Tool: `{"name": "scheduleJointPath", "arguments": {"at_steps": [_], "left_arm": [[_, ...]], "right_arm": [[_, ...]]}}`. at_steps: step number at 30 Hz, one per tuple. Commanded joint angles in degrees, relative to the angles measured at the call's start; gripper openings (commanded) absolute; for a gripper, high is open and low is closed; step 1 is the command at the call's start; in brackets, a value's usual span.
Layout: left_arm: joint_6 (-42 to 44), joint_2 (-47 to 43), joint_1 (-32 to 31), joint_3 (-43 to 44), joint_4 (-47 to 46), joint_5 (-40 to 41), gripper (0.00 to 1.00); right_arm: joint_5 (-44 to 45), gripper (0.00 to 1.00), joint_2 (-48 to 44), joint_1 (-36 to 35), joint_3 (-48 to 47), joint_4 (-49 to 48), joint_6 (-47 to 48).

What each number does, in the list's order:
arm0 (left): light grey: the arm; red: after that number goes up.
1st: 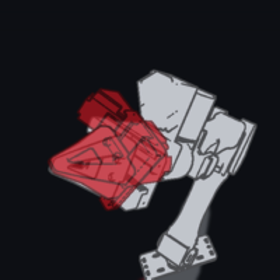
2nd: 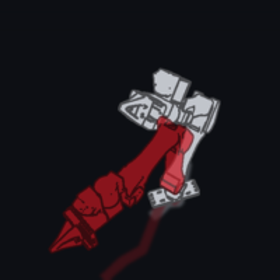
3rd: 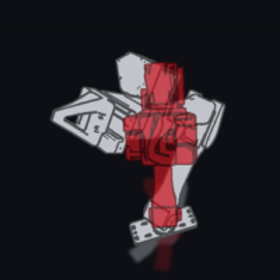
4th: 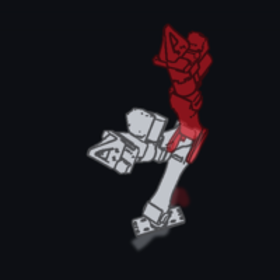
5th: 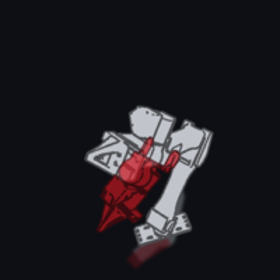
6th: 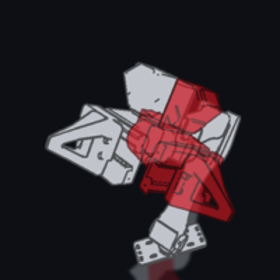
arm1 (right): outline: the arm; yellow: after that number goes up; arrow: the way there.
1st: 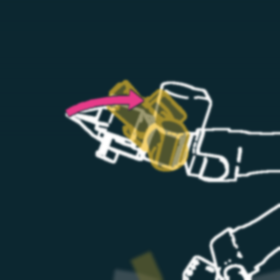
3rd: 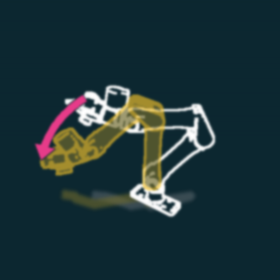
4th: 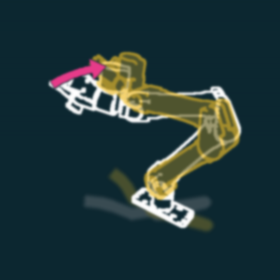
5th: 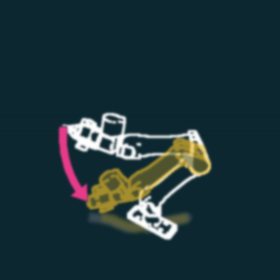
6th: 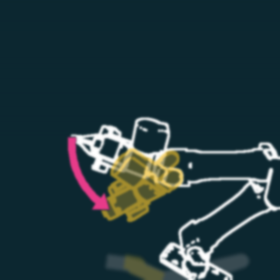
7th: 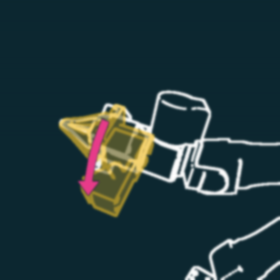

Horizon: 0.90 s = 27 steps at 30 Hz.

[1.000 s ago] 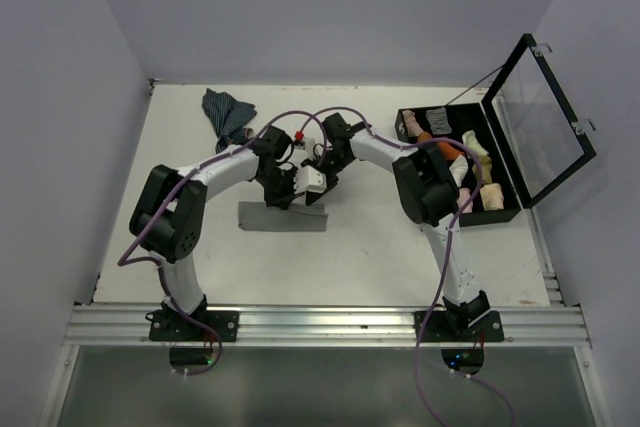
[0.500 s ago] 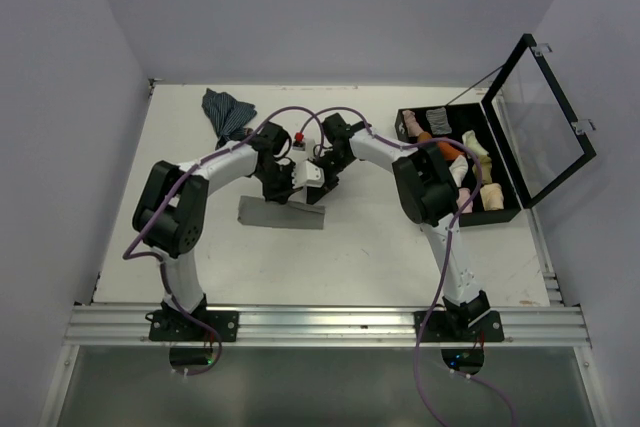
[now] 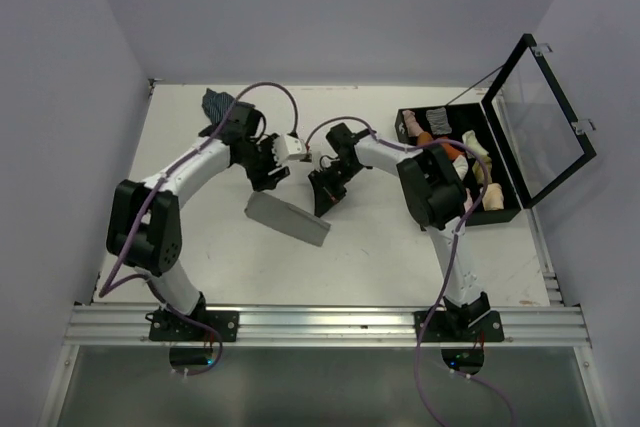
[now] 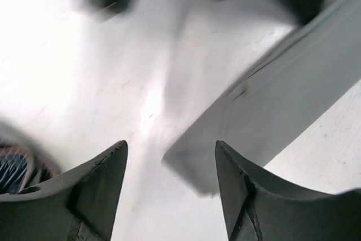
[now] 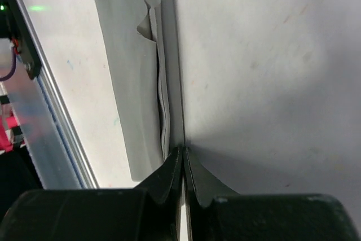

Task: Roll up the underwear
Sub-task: Fold the underwear

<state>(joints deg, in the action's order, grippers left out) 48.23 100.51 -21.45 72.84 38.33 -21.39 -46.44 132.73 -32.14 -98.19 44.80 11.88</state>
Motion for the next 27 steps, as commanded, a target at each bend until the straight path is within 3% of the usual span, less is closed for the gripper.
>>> {"name": "scheduleJointPath", "arguments": {"at_steps": [1,5,9,12,15,27], "left_arm": [[-3.05,-6.63,7.02,1.17,1.65,-2.96,0.68],[4.21,-9.89,14.15,-4.62,9.9,-0.95,0.68],[8.98,-15.15,17.32,-16.99,10.54,3.19,0.54],[6.1,-14.3,16.54,-20.18,8.17,2.23,0.42],[2.06,-9.83,14.87,-18.79,6.07,-0.05,0.33],[-10.95,8.02,6.07,-5.53,-5.36,-3.92,0.32]], "right_arm": [[4.25,0.08,-2.2,-0.38,5.2,1.0,2.62],[1.63,0.08,-4.31,-1.52,9.06,1.6,4.28],[-2.07,0.08,-6.33,-3.63,10.73,3.72,7.28],[-0.77,0.08,-8.36,-3.11,11.79,2.05,6.23],[-0.5,0.09,-10.73,0.57,12.93,-0.32,4.12],[4.95,0.09,-16.71,5.51,16.98,0.21,7.19]]}}
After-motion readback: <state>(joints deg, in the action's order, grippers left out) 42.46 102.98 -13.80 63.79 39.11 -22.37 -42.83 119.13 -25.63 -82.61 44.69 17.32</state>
